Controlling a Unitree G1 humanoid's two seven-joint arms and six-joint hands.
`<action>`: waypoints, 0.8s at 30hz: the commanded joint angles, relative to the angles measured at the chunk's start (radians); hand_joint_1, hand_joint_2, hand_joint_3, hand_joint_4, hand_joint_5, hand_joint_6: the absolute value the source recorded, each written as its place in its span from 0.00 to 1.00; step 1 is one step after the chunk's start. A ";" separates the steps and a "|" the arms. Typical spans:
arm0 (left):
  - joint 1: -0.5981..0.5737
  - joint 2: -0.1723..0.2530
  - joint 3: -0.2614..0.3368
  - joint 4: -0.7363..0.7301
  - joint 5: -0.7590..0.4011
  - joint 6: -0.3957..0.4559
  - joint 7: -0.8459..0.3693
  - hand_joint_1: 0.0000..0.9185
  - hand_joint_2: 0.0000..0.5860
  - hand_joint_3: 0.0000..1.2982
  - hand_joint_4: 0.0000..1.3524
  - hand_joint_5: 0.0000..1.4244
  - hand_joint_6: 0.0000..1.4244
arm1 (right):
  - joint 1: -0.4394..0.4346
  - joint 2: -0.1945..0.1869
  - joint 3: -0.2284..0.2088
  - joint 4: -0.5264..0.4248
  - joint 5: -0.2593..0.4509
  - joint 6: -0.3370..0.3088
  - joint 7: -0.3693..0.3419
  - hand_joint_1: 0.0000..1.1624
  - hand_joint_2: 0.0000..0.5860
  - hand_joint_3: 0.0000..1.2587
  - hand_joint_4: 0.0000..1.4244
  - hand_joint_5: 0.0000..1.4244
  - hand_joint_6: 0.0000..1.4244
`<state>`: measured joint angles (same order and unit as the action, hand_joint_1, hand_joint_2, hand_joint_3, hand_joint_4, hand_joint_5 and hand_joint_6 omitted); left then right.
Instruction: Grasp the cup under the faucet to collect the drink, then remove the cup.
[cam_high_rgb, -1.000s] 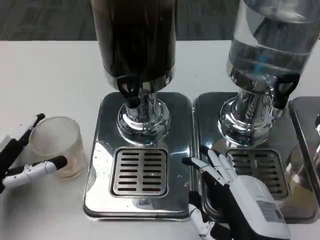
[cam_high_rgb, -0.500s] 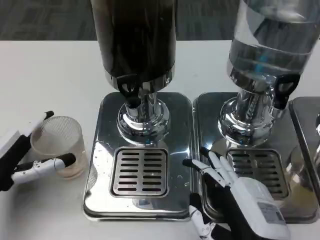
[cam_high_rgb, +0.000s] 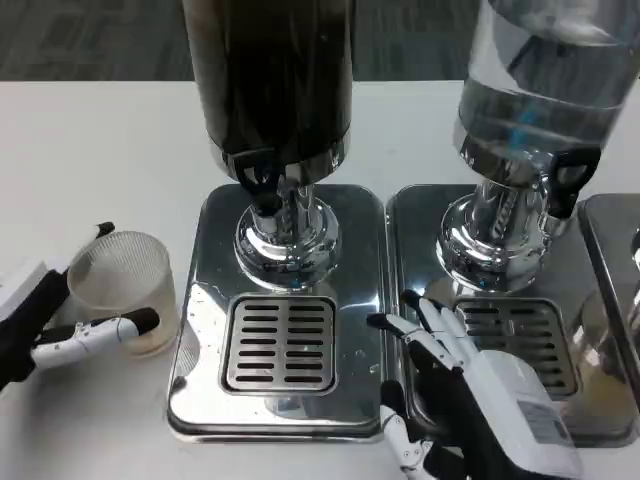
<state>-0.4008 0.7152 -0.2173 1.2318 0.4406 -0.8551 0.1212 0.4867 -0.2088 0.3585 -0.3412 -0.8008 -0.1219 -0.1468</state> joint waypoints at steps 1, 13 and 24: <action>-0.011 -0.022 -0.001 0.013 -0.001 -0.017 -0.006 0.18 0.14 0.00 0.00 0.11 0.14 | -0.005 -0.003 -0.003 0.010 0.005 0.001 -0.010 0.43 1.00 0.15 0.01 0.00 0.13; 0.009 -0.064 0.005 0.017 -0.028 -0.027 0.007 0.23 0.20 0.04 0.03 0.21 0.21 | 0.004 -0.006 -0.008 0.004 0.012 0.003 -0.006 0.43 1.00 0.16 0.04 0.00 0.12; 0.022 -0.094 0.009 0.020 -0.036 -0.031 0.034 0.28 0.25 0.18 0.19 0.32 0.28 | 0.001 -0.005 -0.010 0.005 0.015 0.004 -0.003 0.43 1.00 0.17 0.04 0.00 0.12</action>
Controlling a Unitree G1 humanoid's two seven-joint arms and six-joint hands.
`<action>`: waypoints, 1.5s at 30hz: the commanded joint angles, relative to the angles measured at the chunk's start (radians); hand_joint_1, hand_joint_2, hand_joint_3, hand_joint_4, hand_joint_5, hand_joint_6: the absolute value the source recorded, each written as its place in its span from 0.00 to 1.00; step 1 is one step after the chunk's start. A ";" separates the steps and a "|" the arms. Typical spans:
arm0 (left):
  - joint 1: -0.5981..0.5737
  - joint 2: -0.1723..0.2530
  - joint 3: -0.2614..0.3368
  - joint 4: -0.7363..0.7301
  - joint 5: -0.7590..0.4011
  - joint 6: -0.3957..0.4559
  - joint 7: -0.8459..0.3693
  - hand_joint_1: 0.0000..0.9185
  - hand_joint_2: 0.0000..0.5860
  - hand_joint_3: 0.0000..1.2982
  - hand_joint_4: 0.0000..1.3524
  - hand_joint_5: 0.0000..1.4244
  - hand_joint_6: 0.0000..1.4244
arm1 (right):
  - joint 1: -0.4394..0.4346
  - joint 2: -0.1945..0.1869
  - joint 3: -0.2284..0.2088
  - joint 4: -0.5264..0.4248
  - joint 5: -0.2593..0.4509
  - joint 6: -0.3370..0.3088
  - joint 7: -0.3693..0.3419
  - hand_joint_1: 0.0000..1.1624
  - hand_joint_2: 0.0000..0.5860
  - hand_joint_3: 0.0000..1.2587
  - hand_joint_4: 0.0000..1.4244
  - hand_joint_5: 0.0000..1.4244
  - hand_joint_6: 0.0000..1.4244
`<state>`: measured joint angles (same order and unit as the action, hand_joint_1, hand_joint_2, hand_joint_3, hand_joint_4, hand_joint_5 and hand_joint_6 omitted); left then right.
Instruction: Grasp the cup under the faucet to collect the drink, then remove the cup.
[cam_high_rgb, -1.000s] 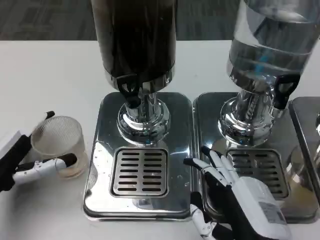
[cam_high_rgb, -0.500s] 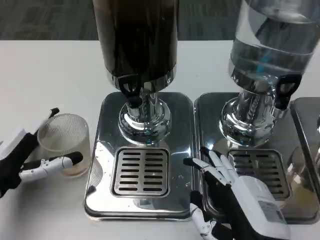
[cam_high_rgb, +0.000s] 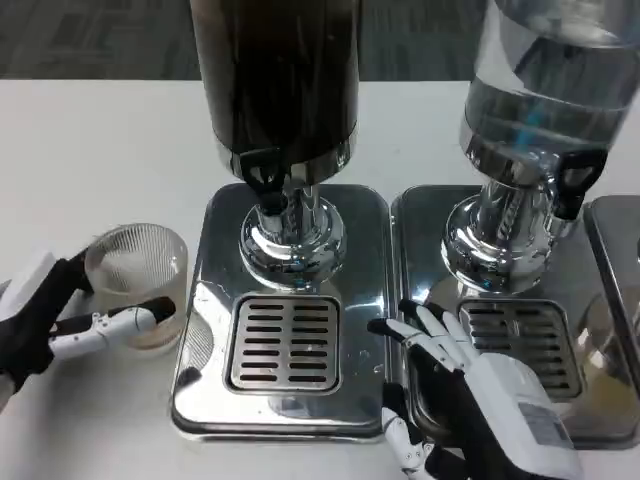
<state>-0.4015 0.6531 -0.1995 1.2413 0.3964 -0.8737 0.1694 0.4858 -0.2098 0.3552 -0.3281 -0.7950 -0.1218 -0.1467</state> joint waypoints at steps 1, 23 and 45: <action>0.024 -0.033 -0.009 0.010 0.008 -0.013 -0.012 0.28 0.25 0.19 0.20 0.34 0.29 | 0.002 -0.004 -0.008 -0.008 0.014 0.004 0.000 0.43 1.00 0.17 0.04 0.00 0.12; 0.072 -0.032 0.019 -0.022 0.005 -0.077 0.100 0.32 0.25 0.24 0.27 0.43 0.40 | -0.008 -0.007 -0.001 0.003 0.044 -0.008 -0.005 0.44 1.00 0.17 0.05 0.00 0.09; 0.156 -0.017 0.145 -0.163 -0.078 -0.242 0.037 0.34 0.26 0.27 0.29 0.45 0.43 | -0.017 0.003 0.003 0.018 0.055 -0.017 -0.018 0.44 1.00 0.16 0.05 0.00 0.09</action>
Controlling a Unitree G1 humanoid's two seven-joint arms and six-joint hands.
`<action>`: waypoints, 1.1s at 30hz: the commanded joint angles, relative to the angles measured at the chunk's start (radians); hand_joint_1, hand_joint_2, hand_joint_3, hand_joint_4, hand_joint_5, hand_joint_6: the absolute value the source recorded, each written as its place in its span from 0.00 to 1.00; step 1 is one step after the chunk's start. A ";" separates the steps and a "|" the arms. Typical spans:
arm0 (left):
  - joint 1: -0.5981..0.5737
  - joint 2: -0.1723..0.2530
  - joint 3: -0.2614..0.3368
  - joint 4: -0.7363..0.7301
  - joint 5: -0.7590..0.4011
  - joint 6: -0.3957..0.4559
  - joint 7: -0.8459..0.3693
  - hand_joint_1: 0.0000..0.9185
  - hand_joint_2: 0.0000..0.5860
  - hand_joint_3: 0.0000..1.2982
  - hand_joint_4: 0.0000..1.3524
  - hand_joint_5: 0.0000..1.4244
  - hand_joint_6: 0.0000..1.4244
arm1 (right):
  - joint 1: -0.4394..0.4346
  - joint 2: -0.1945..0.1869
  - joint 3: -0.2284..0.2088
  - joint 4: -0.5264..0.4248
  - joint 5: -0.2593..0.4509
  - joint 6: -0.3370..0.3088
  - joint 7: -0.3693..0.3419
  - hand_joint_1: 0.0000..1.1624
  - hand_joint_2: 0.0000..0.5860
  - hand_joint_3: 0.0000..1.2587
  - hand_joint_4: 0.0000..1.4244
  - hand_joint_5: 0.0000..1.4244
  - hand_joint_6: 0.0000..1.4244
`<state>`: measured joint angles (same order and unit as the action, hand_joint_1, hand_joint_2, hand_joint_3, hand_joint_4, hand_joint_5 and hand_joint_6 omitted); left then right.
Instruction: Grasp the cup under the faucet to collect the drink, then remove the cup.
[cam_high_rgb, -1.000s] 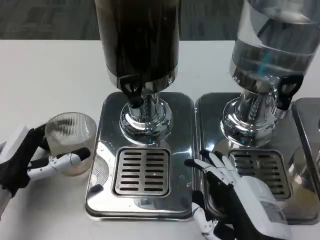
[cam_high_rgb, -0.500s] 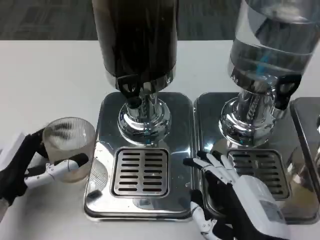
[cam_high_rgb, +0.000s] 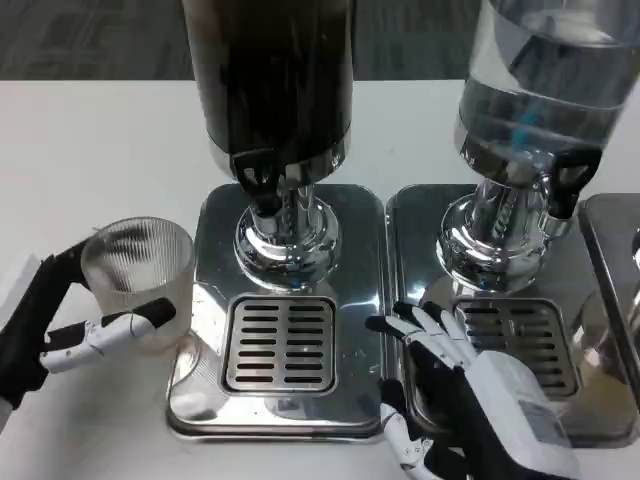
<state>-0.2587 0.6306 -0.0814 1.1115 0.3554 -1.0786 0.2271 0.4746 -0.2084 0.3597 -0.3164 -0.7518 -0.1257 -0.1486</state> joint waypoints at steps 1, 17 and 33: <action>0.013 0.005 0.029 -0.038 -0.037 -0.038 -0.027 0.34 0.26 0.27 0.29 0.45 0.43 | -0.005 0.003 0.000 0.006 0.011 -0.013 -0.017 0.44 1.00 0.16 0.05 0.00 0.09; -0.043 -0.042 -0.005 -0.032 -0.026 -0.023 -0.131 0.38 0.26 0.26 0.29 0.44 0.41 | 0.014 0.024 0.010 -0.004 0.014 -0.001 -0.045 0.43 1.00 0.15 0.05 0.00 0.09; -0.040 -0.043 0.016 -0.048 -0.037 -0.050 -0.122 0.43 0.27 0.31 0.36 0.51 0.51 | 0.019 0.019 0.017 -0.023 0.013 0.003 -0.030 0.43 1.00 0.15 0.05 0.01 0.10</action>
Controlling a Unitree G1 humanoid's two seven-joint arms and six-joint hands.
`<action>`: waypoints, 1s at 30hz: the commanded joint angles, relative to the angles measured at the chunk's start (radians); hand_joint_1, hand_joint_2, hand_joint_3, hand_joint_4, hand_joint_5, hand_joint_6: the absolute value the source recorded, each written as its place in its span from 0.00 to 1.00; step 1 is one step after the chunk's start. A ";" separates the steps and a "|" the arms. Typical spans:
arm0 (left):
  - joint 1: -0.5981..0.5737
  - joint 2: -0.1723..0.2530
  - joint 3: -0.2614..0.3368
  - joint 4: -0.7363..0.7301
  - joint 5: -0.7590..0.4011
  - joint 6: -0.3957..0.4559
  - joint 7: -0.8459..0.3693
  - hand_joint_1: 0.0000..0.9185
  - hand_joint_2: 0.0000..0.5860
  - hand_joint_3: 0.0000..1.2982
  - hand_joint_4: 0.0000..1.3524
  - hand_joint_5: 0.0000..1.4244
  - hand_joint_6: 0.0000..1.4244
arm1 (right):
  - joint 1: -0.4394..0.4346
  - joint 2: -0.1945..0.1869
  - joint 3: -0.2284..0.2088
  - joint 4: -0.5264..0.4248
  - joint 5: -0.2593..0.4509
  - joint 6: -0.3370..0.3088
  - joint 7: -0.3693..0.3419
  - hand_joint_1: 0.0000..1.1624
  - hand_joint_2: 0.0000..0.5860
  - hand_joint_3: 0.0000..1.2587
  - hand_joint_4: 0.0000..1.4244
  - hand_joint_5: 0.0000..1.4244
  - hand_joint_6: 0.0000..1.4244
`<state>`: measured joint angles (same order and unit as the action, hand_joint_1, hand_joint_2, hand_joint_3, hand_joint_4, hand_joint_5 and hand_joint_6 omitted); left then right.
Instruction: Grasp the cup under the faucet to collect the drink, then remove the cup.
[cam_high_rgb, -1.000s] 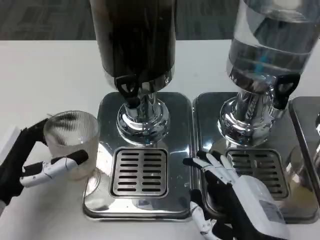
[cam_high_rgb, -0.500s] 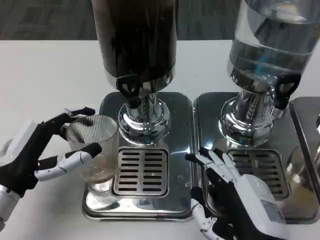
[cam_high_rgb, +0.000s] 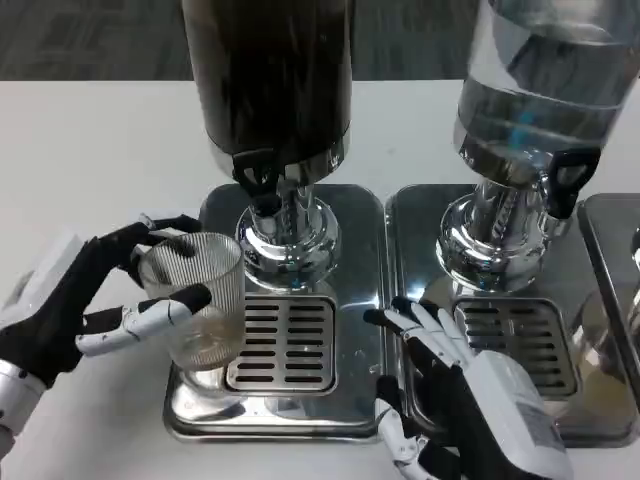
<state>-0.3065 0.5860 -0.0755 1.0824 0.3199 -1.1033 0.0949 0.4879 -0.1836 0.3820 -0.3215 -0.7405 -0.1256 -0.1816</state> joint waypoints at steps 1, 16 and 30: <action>0.009 0.000 0.011 -0.022 -0.002 -0.028 0.012 0.43 0.27 0.31 0.37 0.52 0.51 | 0.008 -0.007 -0.005 -0.020 -0.001 0.002 0.002 0.43 1.00 0.15 0.05 0.01 0.10; 0.004 -0.018 0.030 -0.050 0.003 -0.038 0.024 0.43 0.28 0.32 0.37 0.52 0.52 | 0.026 -0.016 -0.012 -0.033 0.018 -0.004 0.002 0.43 1.00 0.17 0.05 0.01 0.10; -0.041 -0.021 0.008 -0.048 0.096 -0.038 0.085 0.43 0.28 0.32 0.38 0.52 0.51 | 0.049 -0.001 -0.006 -0.038 0.011 -0.001 -0.017 0.43 1.00 0.14 0.05 0.01 0.10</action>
<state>-0.3164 0.5699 -0.0605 1.0476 0.4002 -1.1157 0.1430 0.5238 -0.1923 0.3764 -0.3484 -0.7287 -0.1256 -0.1818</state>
